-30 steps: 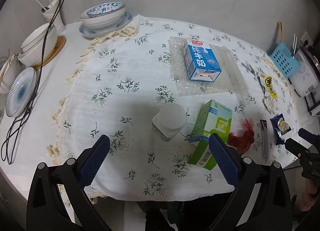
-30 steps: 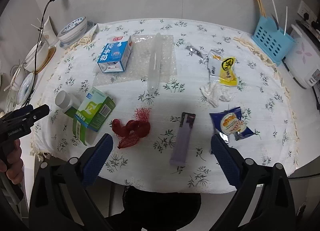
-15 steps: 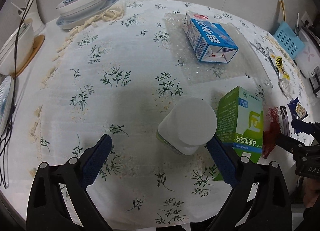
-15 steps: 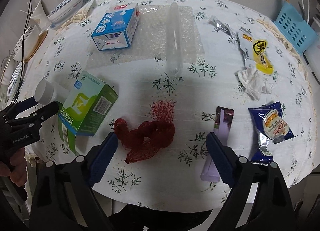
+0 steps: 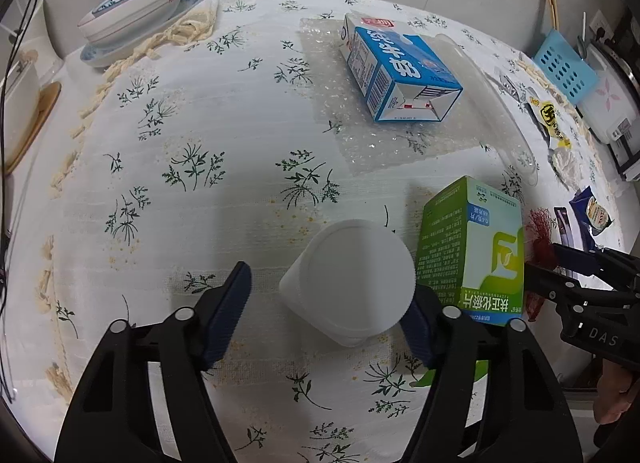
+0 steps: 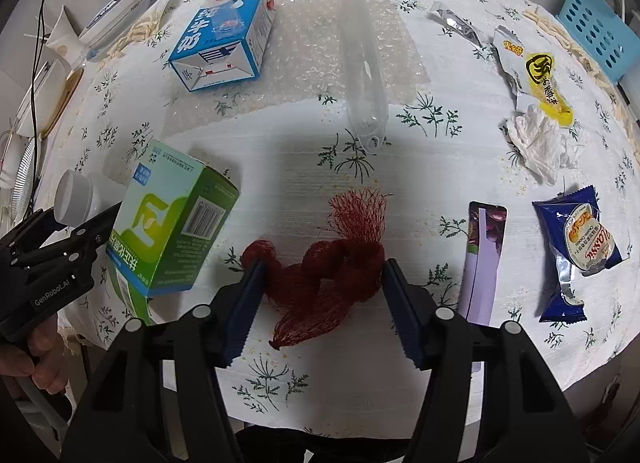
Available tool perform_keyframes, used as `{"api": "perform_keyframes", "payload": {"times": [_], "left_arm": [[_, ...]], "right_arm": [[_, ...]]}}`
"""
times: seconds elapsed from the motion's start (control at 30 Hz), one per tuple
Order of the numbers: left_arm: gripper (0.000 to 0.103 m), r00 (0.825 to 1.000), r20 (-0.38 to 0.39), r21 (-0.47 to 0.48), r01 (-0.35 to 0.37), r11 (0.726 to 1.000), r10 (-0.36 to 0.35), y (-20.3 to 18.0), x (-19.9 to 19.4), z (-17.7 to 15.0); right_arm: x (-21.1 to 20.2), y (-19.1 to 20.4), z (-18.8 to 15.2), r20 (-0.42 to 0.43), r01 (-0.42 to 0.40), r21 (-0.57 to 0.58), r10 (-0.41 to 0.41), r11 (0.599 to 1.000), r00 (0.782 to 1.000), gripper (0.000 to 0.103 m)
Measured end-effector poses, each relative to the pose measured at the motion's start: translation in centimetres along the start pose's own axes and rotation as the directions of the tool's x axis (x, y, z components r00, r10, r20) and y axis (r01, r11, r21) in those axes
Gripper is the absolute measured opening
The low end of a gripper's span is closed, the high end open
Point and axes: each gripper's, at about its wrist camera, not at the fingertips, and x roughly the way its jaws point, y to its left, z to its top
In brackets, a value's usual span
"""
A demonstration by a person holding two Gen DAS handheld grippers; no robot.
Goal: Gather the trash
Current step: 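Grasp the white pill bottle with the left tool while the right tool grasps the red mesh net, then carry the white bottle and red net down toward the black trash bin with both tools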
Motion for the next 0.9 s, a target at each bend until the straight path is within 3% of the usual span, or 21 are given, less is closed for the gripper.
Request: {"api": "perform_keyframes", "payload": {"times": [0.17,0.43,0.9], "left_arm": [[0.051,1.0,-0.005,0.005,0.0,1.0,0.0,0.0,-0.1,0.2],[0.049,1.0,-0.003,-0.008,0.009,1.0,-0.009,0.4,-0.6,0.0],[0.049,1.0,0.003,-0.065,-0.001,0.998,0.002,0.8,-2.9,-0.5]], "right_arm": [[0.0,0.4,0.3,0.001,-0.015,-0.003,0.015,1.0,1.0,0.043],[0.1,0.4,0.3,0.002,-0.05,0.005,0.05,0.999,0.999,0.027],[-2.7,-1.1,-0.3,0.063,-0.033,0.01,0.033,0.999,0.997,0.025]]}}
